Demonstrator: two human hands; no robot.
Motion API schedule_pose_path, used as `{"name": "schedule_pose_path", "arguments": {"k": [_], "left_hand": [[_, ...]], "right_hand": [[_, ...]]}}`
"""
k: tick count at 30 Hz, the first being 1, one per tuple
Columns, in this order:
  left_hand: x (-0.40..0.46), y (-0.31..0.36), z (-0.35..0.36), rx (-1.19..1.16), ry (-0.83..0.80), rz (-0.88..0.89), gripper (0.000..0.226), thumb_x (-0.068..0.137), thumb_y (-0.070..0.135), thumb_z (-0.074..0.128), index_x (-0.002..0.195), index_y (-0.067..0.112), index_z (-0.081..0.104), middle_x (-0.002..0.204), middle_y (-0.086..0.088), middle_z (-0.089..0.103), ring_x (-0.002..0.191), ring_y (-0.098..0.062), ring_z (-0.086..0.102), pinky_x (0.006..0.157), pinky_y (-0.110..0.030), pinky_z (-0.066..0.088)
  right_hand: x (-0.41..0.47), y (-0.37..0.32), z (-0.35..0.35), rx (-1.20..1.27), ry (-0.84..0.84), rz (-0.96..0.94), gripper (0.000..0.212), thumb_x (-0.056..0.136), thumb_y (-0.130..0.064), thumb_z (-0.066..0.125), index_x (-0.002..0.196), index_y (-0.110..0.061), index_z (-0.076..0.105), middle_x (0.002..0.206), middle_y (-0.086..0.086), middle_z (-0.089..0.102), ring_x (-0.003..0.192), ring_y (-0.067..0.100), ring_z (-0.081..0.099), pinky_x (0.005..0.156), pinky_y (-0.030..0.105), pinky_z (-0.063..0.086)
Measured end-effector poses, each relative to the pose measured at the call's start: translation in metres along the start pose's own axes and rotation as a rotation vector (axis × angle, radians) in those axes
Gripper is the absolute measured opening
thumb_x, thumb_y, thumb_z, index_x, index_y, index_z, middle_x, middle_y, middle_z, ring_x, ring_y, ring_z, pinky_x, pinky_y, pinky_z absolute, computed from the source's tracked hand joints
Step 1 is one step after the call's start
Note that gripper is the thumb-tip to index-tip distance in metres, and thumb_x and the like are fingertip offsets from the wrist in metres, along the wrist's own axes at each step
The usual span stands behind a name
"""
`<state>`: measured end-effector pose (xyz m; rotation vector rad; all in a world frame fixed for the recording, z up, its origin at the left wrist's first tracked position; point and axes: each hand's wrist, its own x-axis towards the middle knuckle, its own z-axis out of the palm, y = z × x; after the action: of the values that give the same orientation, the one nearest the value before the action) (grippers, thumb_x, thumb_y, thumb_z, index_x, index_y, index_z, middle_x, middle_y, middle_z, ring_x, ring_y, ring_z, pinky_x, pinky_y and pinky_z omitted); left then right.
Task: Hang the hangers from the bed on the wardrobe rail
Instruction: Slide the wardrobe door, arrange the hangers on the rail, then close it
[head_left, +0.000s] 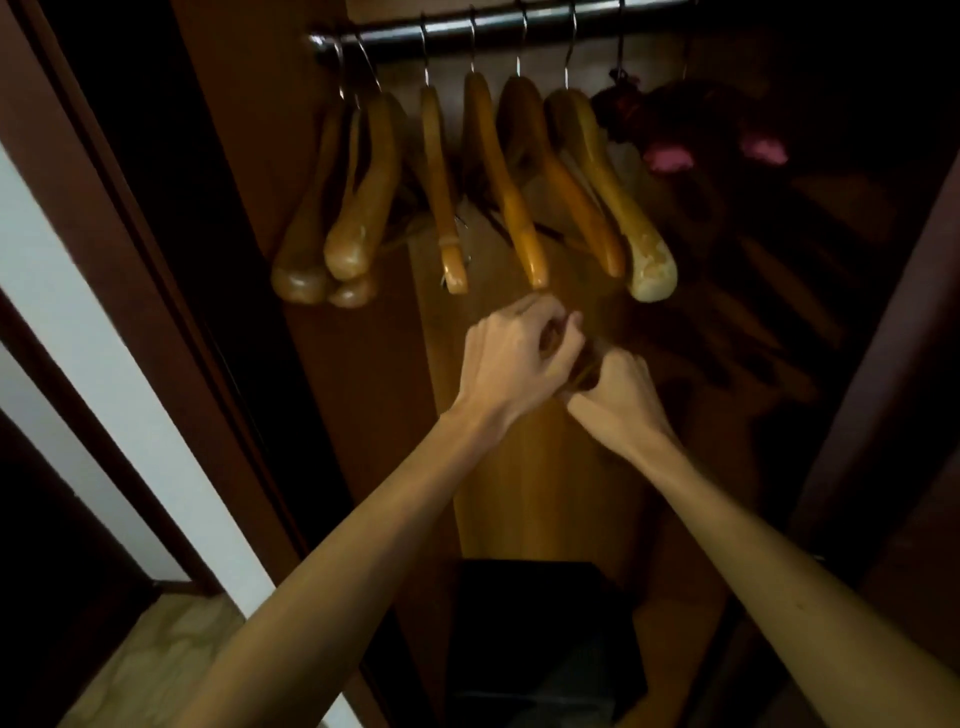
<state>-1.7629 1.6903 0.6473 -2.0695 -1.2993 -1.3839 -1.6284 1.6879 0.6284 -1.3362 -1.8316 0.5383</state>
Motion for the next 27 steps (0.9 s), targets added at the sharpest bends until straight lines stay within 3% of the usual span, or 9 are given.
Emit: {"name": "schedule_pose_path", "arguments": {"k": [3,6,8,11,14,17,19,21,27], "left_hand": [[-0.032,0.006,0.032,-0.093,-0.19,-0.126,0.023,0.1,0.035,0.057,0.078,0.027,0.057,0.068,0.014,0.059,0.057,-0.004,0.052,0.054,-0.014,0.038],[-0.058,0.017,0.07,-0.222,-0.471,-0.232,0.022,0.102,0.04,0.053,0.085,0.029,0.062,0.066,0.009,0.063,0.055,-0.005,0.058,0.052,-0.023,0.045],[-0.075,0.03,0.096,-0.252,-0.615,-0.254,0.02,0.102,0.041,0.053,0.091,0.029,0.065,0.067,0.011,0.061,0.055,-0.003,0.057,0.051,-0.021,0.041],[-0.099,0.05,0.129,-0.268,-0.774,-0.234,0.022,0.101,0.04,0.055,0.106,0.024,0.069,0.083,0.008,0.07,0.07,-0.008,0.065,0.06,-0.027,0.051],[-0.116,0.069,0.156,-0.284,-0.899,-0.213,0.022,0.098,0.041,0.06,0.109,0.024,0.07,0.098,0.004,0.073,0.085,-0.013,0.068,0.072,-0.033,0.056],[-0.127,0.082,0.178,-0.252,-0.979,-0.179,0.029,0.096,0.045,0.061,0.114,0.024,0.069,0.103,0.003,0.072,0.09,-0.015,0.068,0.075,-0.032,0.055],[-0.128,0.089,0.19,-0.212,-1.01,-0.154,0.034,0.095,0.049,0.061,0.118,0.024,0.068,0.105,0.001,0.072,0.094,-0.018,0.068,0.077,-0.034,0.055],[-0.126,0.095,0.198,-0.169,-1.034,-0.134,0.038,0.095,0.051,0.06,0.12,0.023,0.067,0.105,-0.001,0.072,0.095,-0.02,0.068,0.079,-0.035,0.055],[-0.116,0.11,0.208,-0.096,-1.042,-0.047,0.034,0.091,0.05,0.063,0.099,0.018,0.068,0.089,0.001,0.07,0.082,-0.019,0.067,0.078,-0.036,0.057]], "right_hand": [[-0.027,0.042,0.004,-0.022,-0.053,0.12,0.014,0.086,-0.016,0.069,0.1,-0.015,0.067,0.089,-0.004,0.069,0.087,0.02,0.067,0.077,0.037,0.058],[-0.054,0.087,0.006,-0.065,-0.084,0.228,0.014,0.089,-0.015,0.066,0.102,-0.012,0.069,0.089,0.0,0.072,0.079,0.018,0.069,0.076,0.041,0.06],[-0.073,0.115,0.004,-0.12,-0.086,0.318,0.004,0.087,-0.017,0.063,0.084,-0.017,0.065,0.074,0.0,0.068,0.068,0.021,0.067,0.069,0.044,0.059],[-0.102,0.154,-0.001,-0.195,-0.033,0.46,0.022,0.088,-0.028,0.064,0.068,-0.026,0.054,0.069,-0.004,0.063,0.075,0.026,0.067,0.07,0.041,0.056],[-0.126,0.182,-0.012,-0.246,-0.033,0.581,0.01,0.09,-0.035,0.065,0.084,-0.026,0.067,0.083,-0.002,0.069,0.089,0.025,0.068,0.074,0.031,0.051],[-0.136,0.202,-0.023,-0.325,-0.048,0.67,0.016,0.09,-0.036,0.066,0.095,-0.022,0.073,0.093,0.002,0.071,0.095,0.027,0.069,0.083,0.035,0.057],[-0.138,0.213,-0.029,-0.369,-0.041,0.714,0.019,0.089,-0.035,0.066,0.086,-0.017,0.072,0.084,0.003,0.067,0.093,0.03,0.07,0.079,0.035,0.057],[-0.139,0.22,-0.031,-0.415,-0.024,0.744,0.022,0.092,-0.033,0.064,0.09,-0.012,0.07,0.082,0.004,0.063,0.093,0.031,0.07,0.074,0.032,0.054],[-0.135,0.229,-0.025,-0.467,-0.024,0.723,0.028,0.092,-0.03,0.063,0.108,-0.008,0.057,0.103,0.013,0.068,0.101,0.036,0.068,0.081,0.04,0.056]]}}
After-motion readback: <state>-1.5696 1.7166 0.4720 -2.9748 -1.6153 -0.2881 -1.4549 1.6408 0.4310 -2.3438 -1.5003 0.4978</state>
